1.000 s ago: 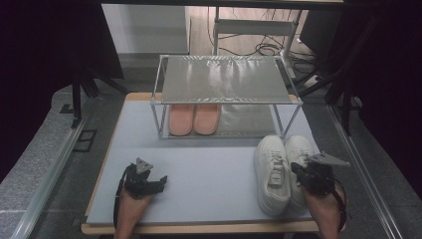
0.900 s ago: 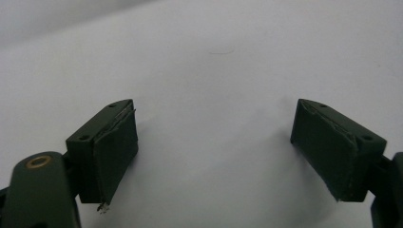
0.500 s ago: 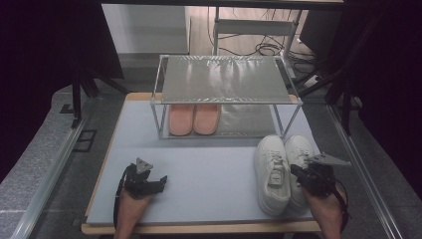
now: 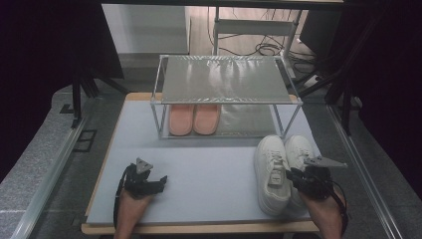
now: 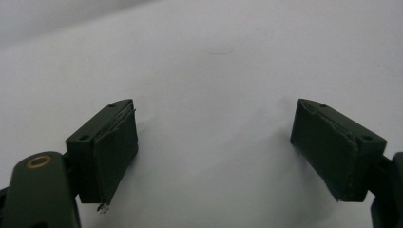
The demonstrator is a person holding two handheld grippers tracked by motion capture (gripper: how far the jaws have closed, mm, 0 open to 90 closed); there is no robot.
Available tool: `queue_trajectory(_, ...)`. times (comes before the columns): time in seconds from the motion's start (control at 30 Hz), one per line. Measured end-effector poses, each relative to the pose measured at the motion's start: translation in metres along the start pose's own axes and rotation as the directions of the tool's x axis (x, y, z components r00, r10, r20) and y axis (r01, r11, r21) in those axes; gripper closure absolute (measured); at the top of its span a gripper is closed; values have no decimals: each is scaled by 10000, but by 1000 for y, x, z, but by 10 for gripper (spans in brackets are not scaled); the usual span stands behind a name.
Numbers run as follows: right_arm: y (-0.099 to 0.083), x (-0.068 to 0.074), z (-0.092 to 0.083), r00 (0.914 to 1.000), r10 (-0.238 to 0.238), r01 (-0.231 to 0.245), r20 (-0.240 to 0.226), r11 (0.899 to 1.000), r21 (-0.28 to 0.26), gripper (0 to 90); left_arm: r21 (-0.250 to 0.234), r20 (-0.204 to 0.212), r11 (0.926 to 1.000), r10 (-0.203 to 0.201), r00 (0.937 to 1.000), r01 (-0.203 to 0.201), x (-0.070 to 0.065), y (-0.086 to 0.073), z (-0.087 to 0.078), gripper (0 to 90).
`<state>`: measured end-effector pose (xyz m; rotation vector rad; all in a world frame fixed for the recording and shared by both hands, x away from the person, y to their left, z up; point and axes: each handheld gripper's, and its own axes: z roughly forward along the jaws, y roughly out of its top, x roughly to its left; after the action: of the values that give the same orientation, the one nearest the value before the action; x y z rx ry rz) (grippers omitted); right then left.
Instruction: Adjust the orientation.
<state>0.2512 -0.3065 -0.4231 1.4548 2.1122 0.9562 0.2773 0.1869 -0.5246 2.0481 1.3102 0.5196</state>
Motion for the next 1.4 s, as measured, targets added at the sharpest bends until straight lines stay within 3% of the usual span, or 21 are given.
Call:
queue_trajectory(0.33,-1,4,10,9992,-150,138,369,9994,323,687,-6,3,10000,-10,10000,10,0,0,0,159)
queue_trajectory(0.53,0,6,12,9985,-261,243,471,9990,382,768,-8,6,10000,-15,10000,15,0,0,0,159)
queue_trajectory(0.67,1,6,12,9999,36,-39,113,9996,271,804,-7,3,10000,-15,10000,15,0,0,0,159)
queue_trajectory(0.97,8,21,17,9995,-271,272,-165,9996,45,815,-5,6,10000,-13,10000,13,0,0,0,159)
queue_trajectory(1.17,11,24,18,9987,-412,414,-294,9991,64,816,-7,6,10000,-15,10000,15,0,0,0,159)
queue_trajectory(1.4,8,14,13,9973,199,-217,-712,9995,-243,821,-8,8,10000,-18,10000,18,0,0,0,159)
